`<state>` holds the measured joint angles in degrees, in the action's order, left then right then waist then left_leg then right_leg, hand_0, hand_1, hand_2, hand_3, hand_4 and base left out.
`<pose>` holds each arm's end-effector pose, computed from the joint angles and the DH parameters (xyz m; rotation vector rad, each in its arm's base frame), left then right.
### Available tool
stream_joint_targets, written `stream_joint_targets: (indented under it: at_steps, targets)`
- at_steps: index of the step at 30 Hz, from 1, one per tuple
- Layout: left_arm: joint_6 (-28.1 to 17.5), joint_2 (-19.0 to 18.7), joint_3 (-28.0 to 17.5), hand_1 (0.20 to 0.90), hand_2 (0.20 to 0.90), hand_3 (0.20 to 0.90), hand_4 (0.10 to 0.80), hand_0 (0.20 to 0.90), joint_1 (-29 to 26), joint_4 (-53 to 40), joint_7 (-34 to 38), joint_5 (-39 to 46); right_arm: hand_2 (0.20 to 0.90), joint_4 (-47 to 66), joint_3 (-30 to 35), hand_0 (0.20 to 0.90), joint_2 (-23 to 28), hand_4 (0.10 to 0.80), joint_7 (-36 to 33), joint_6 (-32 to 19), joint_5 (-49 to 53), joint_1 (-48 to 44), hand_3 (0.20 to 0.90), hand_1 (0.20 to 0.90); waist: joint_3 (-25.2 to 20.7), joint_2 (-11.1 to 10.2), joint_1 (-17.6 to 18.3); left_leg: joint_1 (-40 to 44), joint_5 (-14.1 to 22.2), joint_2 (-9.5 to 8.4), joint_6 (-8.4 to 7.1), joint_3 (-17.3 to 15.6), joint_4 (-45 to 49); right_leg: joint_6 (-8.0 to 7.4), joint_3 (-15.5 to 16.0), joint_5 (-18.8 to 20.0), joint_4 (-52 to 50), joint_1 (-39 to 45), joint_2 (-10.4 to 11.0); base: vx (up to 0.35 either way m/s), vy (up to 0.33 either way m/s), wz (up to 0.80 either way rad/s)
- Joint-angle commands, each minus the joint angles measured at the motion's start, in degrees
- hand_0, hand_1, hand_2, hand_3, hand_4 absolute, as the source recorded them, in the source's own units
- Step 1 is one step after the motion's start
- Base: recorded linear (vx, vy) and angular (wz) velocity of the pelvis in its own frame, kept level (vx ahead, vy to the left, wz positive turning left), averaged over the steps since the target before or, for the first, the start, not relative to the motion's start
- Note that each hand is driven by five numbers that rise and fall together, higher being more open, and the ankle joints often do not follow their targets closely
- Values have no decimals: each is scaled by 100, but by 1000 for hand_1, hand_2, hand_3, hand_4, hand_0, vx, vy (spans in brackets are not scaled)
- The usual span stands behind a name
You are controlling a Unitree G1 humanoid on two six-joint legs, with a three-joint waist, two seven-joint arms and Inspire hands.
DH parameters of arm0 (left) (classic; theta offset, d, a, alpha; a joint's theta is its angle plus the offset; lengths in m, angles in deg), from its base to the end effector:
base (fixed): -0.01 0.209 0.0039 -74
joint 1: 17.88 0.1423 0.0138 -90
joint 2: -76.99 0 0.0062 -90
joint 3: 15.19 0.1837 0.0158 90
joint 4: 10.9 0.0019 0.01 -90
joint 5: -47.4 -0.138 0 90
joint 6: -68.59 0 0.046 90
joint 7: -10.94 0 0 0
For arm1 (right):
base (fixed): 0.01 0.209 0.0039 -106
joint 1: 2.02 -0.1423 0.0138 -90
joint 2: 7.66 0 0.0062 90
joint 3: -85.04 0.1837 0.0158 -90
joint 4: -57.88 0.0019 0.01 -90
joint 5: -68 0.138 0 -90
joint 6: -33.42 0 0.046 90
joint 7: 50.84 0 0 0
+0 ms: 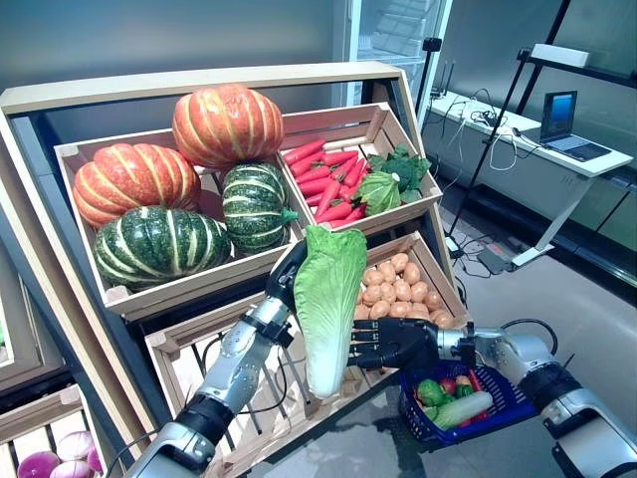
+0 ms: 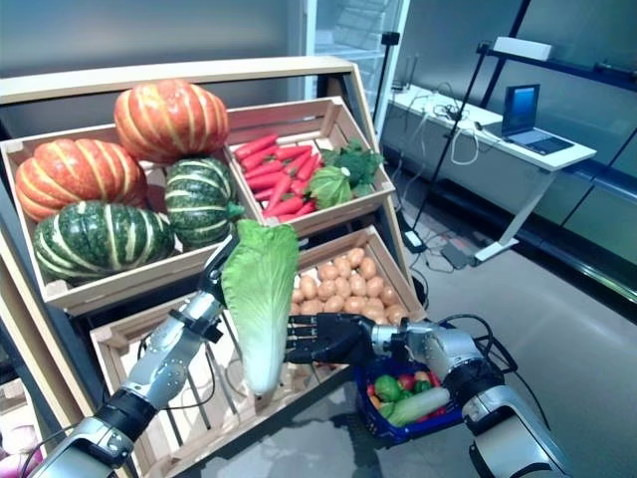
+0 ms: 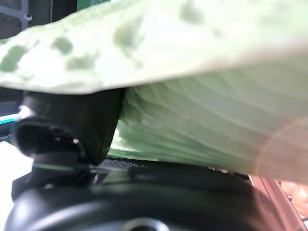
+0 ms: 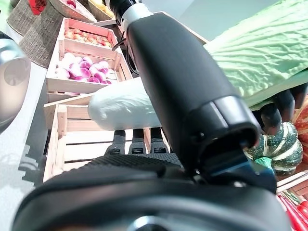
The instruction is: Put vegetables into the basket
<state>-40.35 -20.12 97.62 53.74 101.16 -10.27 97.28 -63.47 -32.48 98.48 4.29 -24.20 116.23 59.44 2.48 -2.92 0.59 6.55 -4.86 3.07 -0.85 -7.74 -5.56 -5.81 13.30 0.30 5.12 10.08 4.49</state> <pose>0.2550 0.1720 0.0485 -0.3500 -0.1393 -0.5379 0.2705 -0.2045 0.0368 0.4216 0.7379 1.0979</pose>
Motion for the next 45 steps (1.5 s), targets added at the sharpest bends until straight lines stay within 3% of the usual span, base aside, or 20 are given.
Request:
stream_joint_targets:
  at_steps: [1,6,9,18,25,33,34,35,45]
  targets:
    - [-549,287,156,300,300,300,400,300,-863,486,-166,180,900,233,329,900,-680,800,1160,-241,1639,-535,900,900,-377,18,-104,346,1208,-270,165,-375,56,279,-71,-400,-12,-69,-347,0,0,0]
    - [-625,379,152,300,300,300,400,300,-848,382,-117,348,900,184,313,900,-787,800,445,-402,1734,-506,900,900,-367,35,-76,347,1211,-271,165,-377,56,282,-118,-404,-12,-82,-348,0,0,0]
    - [-737,495,171,300,300,300,400,300,-816,158,37,303,900,43,373,900,-928,800,-346,-541,1709,-511,900,900,-342,38,-91,306,1172,-275,182,-413,56,321,-94,-383,-12,-126,-343,-32,-9,0]
    - [-965,661,479,300,300,300,400,300,-745,-355,551,-229,900,-616,379,900,-1113,800,-1773,-1107,1146,-735,900,900,-265,39,-166,300,1191,-270,194,-368,56,339,-77,-394,-12,-125,-349,0,0,0]
    - [-939,802,755,300,300,300,400,300,-837,-493,601,-57,900,-1282,482,900,-1356,800,-2510,-1374,1194,-1203,900,900,-260,33,-250,308,1208,-268,195,-322,56,353,-25,-397,-12,-106,-344,0,0,0]
    - [-763,1114,1095,300,300,300,400,300,-905,-560,512,468,900,-2223,487,900,-1601,800,-3108,-1738,407,-1653,900,900,-282,33,-333,308,1223,-280,214,-260,56,371,11,-403,-12,-87,-335,13,-3,4]
    - [-780,1147,1144,300,300,300,400,300,-948,-582,560,463,531,-2350,484,531,-1623,554,-3134,-1794,369,-1718,531,531,-279,35,-341,303,1223,-281,217,-250,56,374,12,-405,-12,-89,-334,14,3,4]
    - [-789,1161,1194,300,300,300,400,300,-993,-647,616,469,300,-2475,496,300,-1644,400,-3144,-1832,136,-1776,300,300,-282,37,-348,299,1224,-286,220,-233,56,375,6,-400,-12,-92,-334,18,5,4]
    - [-672,1087,1222,300,300,300,400,300,-1118,-944,902,363,300,-2627,442,300,-1557,400,-3470,-2168,-448,-1846,300,300,-298,44,-333,303,1239,-290,227,-169,56,384,-53,-401,-12,-89,-334,20,5,6]
